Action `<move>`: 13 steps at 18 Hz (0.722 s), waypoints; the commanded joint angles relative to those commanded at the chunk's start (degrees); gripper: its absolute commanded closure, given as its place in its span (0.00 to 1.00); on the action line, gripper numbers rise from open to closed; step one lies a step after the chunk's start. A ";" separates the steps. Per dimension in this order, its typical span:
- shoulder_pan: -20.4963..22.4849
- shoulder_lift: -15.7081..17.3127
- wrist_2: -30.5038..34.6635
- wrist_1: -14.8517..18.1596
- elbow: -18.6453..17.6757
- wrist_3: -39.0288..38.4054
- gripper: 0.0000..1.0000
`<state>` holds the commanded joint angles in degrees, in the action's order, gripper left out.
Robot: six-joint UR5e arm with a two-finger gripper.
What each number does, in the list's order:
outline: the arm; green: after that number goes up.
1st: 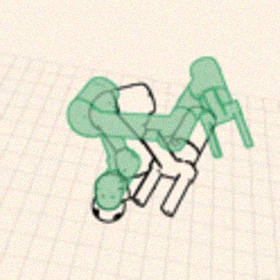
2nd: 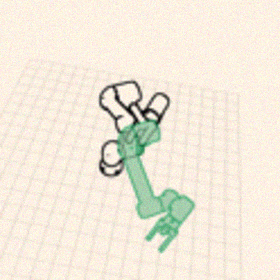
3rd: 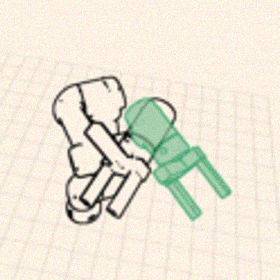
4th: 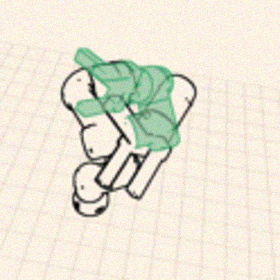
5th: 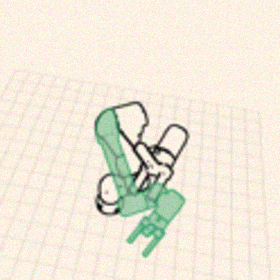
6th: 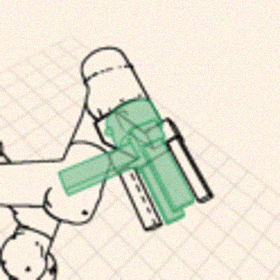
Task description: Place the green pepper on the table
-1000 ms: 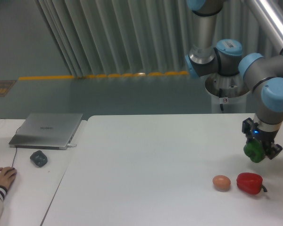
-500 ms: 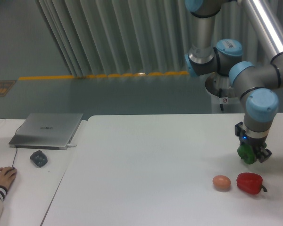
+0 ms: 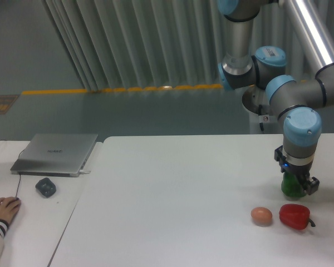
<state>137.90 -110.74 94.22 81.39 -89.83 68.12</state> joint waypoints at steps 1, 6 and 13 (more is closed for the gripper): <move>0.00 0.17 -0.09 0.00 0.26 -0.09 0.00; 0.00 1.23 -0.87 -4.46 2.11 0.09 0.00; 0.00 2.11 -1.32 -8.09 3.60 1.75 0.00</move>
<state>137.90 -108.63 92.90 73.30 -86.23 69.87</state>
